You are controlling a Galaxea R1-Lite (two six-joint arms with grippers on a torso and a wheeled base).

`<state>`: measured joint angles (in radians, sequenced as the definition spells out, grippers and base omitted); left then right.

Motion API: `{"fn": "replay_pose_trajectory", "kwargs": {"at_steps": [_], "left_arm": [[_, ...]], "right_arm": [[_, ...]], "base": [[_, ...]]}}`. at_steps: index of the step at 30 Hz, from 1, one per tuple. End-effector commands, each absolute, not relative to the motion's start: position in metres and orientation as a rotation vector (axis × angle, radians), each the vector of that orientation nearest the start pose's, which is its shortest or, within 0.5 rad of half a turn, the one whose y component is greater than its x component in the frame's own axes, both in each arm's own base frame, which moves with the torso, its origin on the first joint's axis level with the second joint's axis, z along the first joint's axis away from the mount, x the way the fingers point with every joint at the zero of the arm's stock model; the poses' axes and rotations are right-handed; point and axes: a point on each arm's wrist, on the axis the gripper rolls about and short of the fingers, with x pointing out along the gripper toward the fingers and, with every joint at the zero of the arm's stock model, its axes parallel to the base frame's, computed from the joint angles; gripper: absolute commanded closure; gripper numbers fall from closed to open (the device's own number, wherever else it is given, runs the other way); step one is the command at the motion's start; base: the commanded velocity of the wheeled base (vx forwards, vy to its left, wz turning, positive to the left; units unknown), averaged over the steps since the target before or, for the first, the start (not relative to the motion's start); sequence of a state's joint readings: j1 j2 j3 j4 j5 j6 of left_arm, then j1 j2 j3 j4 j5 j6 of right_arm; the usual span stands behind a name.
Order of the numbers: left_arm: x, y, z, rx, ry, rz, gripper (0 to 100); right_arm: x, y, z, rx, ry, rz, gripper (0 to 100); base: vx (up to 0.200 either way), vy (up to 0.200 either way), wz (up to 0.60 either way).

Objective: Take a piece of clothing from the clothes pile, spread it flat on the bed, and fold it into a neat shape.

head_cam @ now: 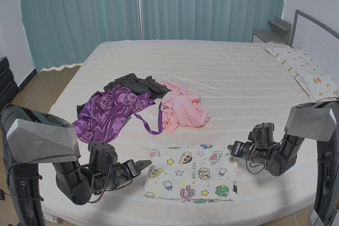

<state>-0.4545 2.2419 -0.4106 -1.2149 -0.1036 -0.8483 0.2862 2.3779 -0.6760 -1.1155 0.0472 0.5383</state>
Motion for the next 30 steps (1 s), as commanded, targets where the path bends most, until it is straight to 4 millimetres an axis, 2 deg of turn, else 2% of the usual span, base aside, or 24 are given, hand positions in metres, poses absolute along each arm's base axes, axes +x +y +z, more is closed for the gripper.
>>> {"fn": "replay_pose_trajectory", "kwargs": {"at_steps": [1,2,4,5,6,7,8,10,11,13,15,17,18,19,21,22,23,25,26,28,30], "left_arm": [[0.269,-0.134,-0.006,-0.699,0.755,-0.262,0],[0.269,-0.132,0.0,-0.706,0.714,-0.27,0],[0.269,-0.132,0.0,-0.706,0.714,-0.27,0],[0.273,-0.129,0.023,-0.714,0.58,-0.285,0],[0.273,-0.129,0.023,-0.714,0.58,-0.285,0],[0.274,-0.124,0.036,-0.69,0.51,-0.287,0],[0.273,-0.116,0.061,-0.609,0.404,-0.294,0],[0.267,-0.11,0.083,-0.527,0.311,-0.288,0],[0.256,-0.104,0.102,-0.479,0.234,-0.256,0],[0.237,-0.097,0.125,-0.456,0.146,-0.211,0],[0.207,-0.084,0.146,-0.441,0.074,-0.184,0],[0.178,-0.073,0.157,-0.426,0.045,-0.194,0],[0.175,-0.072,0.157,-0.424,0.045,-0.194,0],[0.148,-0.06,0.165,-0.414,0.022,-0.194,0],[0.119,-0.046,0.174,-0.412,-0.005,-0.168,0],[0.111,-0.042,0.176,-0.409,-0.006,-0.148,0],[0.093,-0.033,0.177,-0.39,-0.002,-0.081,0],[0.078,-0.025,0.176,-0.365,0.007,-0.039,0],[0.054,-0.014,0.175,-0.336,0.009,-0.012,0],[0.042,-0.008,0.176,-0.326,0.004,0.001,0],[0.021,0.002,0.177,-0.306,0.001,0.058,0]], "right_arm": [[0.334,0.097,-0.02,0.465,0.636,0.154,0],[0.329,0.095,-0.01,0.474,0.62,0.156,0],[0.329,0.095,-0.01,0.474,0.62,0.156,0],[0.309,0.088,0.027,0.492,0.544,0.152,0],[0.309,0.088,0.027,0.492,0.544,0.152,0],[0.297,0.084,0.045,0.493,0.507,0.15,0],[0.275,0.081,0.068,0.487,0.455,0.15,0],[0.25,0.08,0.087,0.478,0.402,0.153,0],[0.228,0.078,0.104,0.468,0.345,0.155,0],[0.2,0.072,0.12,0.455,0.273,0.151,0],[0.159,0.063,0.135,0.416,0.193,0.168,0],[0.129,0.055,0.141,0.355,0.15,0.185,0],[0.126,0.054,0.141,0.348,0.146,0.186,0],[0.103,0.044,0.146,0.284,0.111,0.155,0],[0.081,0.032,0.148,0.257,0.087,0.109,0],[0.076,0.028,0.149,0.257,0.08,0.099,0],[0.062,0.021,0.148,0.256,0.074,0.067,0],[0.051,0.014,0.145,0.251,0.074,0.038,0],[0.036,0.005,0.139,0.244,0.073,-0.029,0],[0.03,0.002,0.134,0.237,0.075,-0.069,0],[0.019,-0.004,0.126,0.223,0.067,-0.148,0]], "base": [[0.0,0.0,0.0],[0.0,0.0,0.0],[0.0,0.0,0.0],[0.0,0.0,0.0],[0.0,0.0,0.0],[0.0,0.0,0.0],[0.0,0.0,0.0],[0.0,0.0,0.0],[0.0,0.0,0.0],[0.0,0.0,0.0],[0.0,0.0,0.0],[0.0,0.0,0.0],[0.0,0.0,0.0],[0.0,0.0,0.0],[0.0,0.0,0.0],[0.0,0.0,0.0],[0.0,0.0,0.0],[0.0,0.0,0.0],[0.0,0.0,0.0],[0.0,0.0,0.0],[0.0,0.0,0.0]]}}
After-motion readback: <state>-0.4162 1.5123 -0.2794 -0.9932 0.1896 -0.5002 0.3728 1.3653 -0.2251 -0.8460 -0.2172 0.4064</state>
